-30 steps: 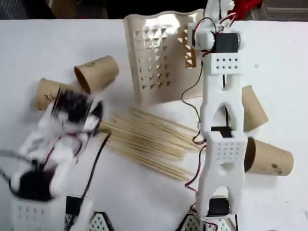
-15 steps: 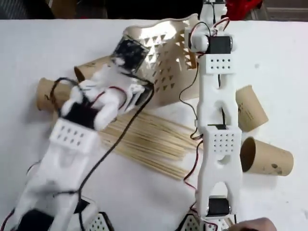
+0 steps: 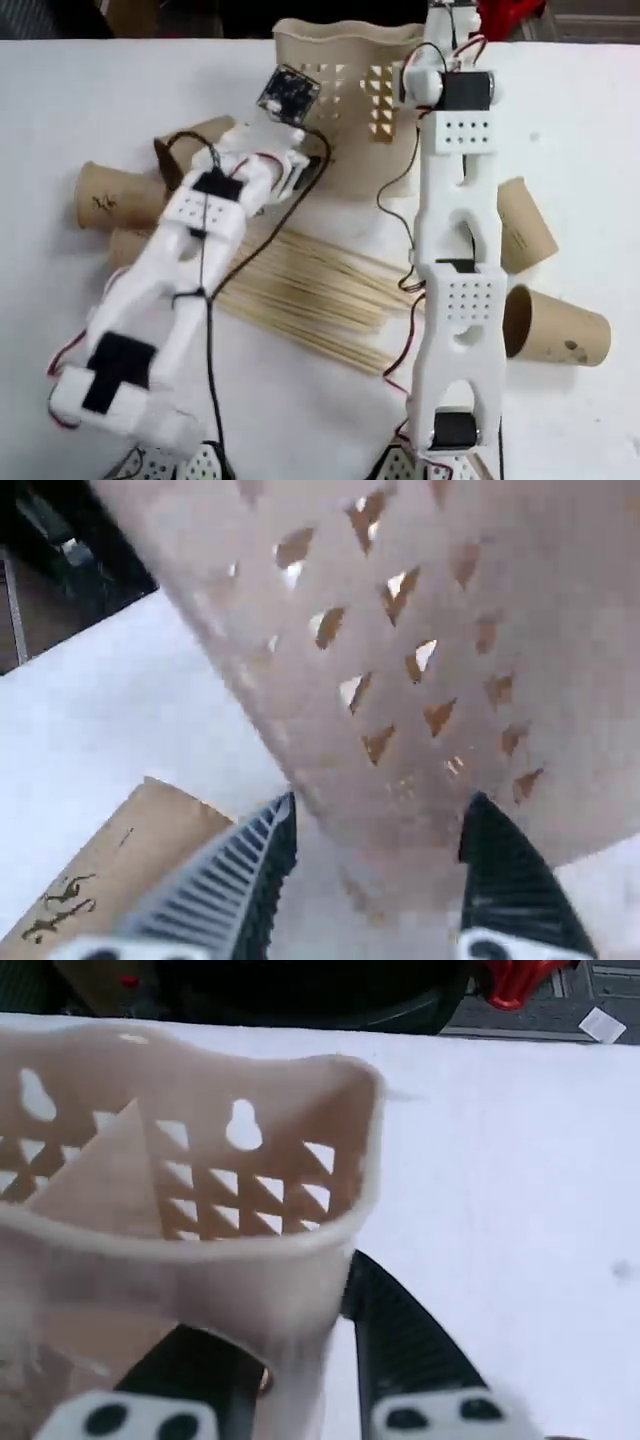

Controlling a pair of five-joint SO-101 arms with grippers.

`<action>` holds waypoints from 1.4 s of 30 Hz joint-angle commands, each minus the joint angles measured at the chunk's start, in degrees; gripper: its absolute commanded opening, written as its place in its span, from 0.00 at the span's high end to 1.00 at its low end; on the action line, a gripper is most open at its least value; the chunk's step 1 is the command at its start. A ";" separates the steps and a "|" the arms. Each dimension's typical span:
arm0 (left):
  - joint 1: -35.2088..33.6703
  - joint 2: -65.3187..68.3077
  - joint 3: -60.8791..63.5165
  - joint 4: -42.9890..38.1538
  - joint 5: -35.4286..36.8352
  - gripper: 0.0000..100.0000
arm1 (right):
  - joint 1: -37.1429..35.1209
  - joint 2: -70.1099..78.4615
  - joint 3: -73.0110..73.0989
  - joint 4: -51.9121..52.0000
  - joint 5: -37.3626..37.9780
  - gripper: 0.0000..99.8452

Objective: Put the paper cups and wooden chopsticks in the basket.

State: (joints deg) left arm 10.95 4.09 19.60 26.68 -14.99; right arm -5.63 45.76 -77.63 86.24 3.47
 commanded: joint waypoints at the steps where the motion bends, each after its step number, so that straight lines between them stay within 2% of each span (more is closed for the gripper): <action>1: -1.54 6.02 -7.56 -1.49 0.62 0.74 | -3.74 -6.73 -3.43 4.79 2.99 0.99; 6: -2.68 7.60 -8.79 0.00 0.62 0.74 | -4.62 -3.65 -3.43 9.98 3.34 0.98; 11: -2.51 7.78 -7.12 -0.09 0.62 0.74 | -4.79 0.13 -3.43 10.68 3.16 0.98; 17: -2.59 7.87 -5.80 -0.09 0.62 0.74 | -6.55 2.59 -6.51 12.35 -1.14 0.98; 24: -2.59 7.96 -5.80 -0.09 0.62 0.74 | -8.40 0.57 -5.98 12.79 -2.20 0.99; 34: -2.15 7.96 -5.89 -0.09 0.62 0.74 | -9.27 -20.97 27.43 12.26 0.26 0.99; 38: -1.80 8.04 -5.89 -0.09 0.62 0.74 | -10.51 -28.26 40.09 6.73 1.41 0.99; 42: -1.98 10.95 -6.95 -0.09 0.62 0.74 | -12.09 -34.59 56.35 -4.53 2.46 0.98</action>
State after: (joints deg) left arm 7.96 13.41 14.51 27.03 -15.08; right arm -12.13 18.51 -31.56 88.09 3.38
